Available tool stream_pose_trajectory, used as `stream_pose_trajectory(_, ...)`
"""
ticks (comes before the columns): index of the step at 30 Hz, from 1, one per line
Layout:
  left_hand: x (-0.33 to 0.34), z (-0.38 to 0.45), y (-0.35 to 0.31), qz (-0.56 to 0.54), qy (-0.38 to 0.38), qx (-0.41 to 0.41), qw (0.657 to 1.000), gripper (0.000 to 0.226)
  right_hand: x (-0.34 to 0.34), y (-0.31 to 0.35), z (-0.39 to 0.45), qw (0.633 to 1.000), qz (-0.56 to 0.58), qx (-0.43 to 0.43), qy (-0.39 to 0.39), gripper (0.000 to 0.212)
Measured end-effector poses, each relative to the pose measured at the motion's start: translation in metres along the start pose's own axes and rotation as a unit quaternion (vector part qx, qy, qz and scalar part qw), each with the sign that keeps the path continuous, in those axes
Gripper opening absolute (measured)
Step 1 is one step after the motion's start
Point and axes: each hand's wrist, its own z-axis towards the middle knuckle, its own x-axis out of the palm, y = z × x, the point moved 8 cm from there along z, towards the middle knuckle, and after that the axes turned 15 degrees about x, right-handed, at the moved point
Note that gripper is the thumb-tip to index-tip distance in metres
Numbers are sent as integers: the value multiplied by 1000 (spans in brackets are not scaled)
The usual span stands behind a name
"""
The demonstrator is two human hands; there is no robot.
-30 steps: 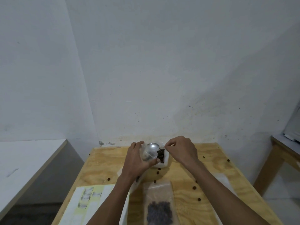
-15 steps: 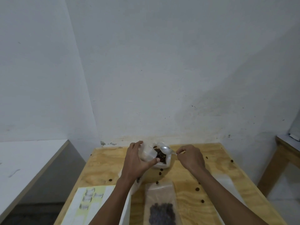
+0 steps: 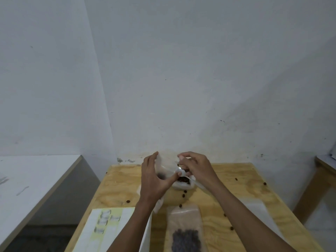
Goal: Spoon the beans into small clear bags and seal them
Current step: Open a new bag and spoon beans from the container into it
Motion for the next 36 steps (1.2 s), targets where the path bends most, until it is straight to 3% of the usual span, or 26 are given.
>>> stream_pose_trajectory(3,-2,3,-9,6,-13,-6,1000,104,11,27,-19,996,14,-24,81,9)
stream_pose_trajectory(6,-5,5,-18,-4,-8,-8,1000,102,10,37,-26,998,-36,-18,58,4)
stream_pose_trajectory(11,-8,13,-43,-48,12,2,999,95,3,44,-34,997,-72,-1,-1,30)
stream_pose_trajectory(14,-7,14,-47,-72,7,-9,997,96,2,43,-42,998,-68,-2,-12,32)
stream_pose_trajectory(17,-15,10,-41,-102,-39,-51,993,96,-5,33,-45,1000,-27,3,-11,25)
stream_pose_trajectory(22,-28,13,-33,-175,-119,-125,969,91,0,18,-49,996,35,-6,76,21)
stream_pose_trajectory(27,-27,24,-44,-262,-133,-163,942,87,8,35,-53,997,2,-77,-21,16)
stream_pose_trajectory(31,-37,28,-47,-347,-115,-179,913,64,-13,46,-51,990,52,-110,-76,23)
stream_pose_trajectory(36,-35,27,-50,-397,-36,-147,905,15,-28,52,-50,988,100,-98,-68,31)
